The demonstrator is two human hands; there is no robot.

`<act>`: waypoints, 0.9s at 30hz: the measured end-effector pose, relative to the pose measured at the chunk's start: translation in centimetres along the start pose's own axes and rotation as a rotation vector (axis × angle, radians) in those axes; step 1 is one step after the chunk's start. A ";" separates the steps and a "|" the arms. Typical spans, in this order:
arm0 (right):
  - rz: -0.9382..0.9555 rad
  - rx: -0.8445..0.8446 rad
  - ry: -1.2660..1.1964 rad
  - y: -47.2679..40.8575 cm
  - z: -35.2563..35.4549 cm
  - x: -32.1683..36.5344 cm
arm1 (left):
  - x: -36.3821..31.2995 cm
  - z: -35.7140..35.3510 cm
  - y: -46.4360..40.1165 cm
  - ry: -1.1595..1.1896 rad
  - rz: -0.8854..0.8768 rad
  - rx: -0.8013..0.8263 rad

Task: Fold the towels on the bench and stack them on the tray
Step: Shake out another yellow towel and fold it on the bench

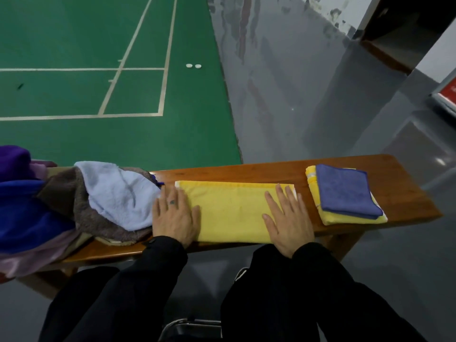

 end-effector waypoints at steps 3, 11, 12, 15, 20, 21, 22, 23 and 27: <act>0.089 0.123 -0.004 0.8 -2.5 1.5 | 2.2 -0.7 0.2 -0.062 0.071 0.043; 0.059 0.145 -0.012 0.6 -2.9 1.2 | 2.5 1.6 -1.4 -0.039 0.191 0.079; 0.056 0.140 -0.024 0.7 -2.8 1.3 | 2.2 1.7 -1.7 -0.019 0.171 0.086; 0.054 0.151 -0.091 0.7 -2.8 1.2 | 1.2 2.8 -2.0 0.216 0.093 0.035; -0.101 -0.069 -0.734 1.3 0.0 -0.9 | 3.8 4.2 -2.7 0.953 0.332 0.016; -0.141 -0.146 -0.831 1.9 0.7 -1.6 | 3.9 4.7 -2.8 1.076 0.378 0.018; -0.169 -0.220 -0.896 2.7 1.5 -2.1 | 3.6 5.2 -2.8 1.192 0.419 0.024; -0.188 -0.282 -0.942 3.5 2.0 -2.6 | 2.8 5.9 -2.8 1.291 0.444 0.034; -0.283 -0.415 -1.071 6.3 3.0 -4.6 | -3.5 10.1 -3.2 1.287 0.236 0.011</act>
Point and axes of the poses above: each hand's wrist, its own y-axis away from the middle knuckle, its own z-axis out of the back of the hand, x = y × z, the point moved 8 cm from there along -y, towards the middle knuckle, and after that the axes turned 1 degree about -x, right-handed, at the moved point
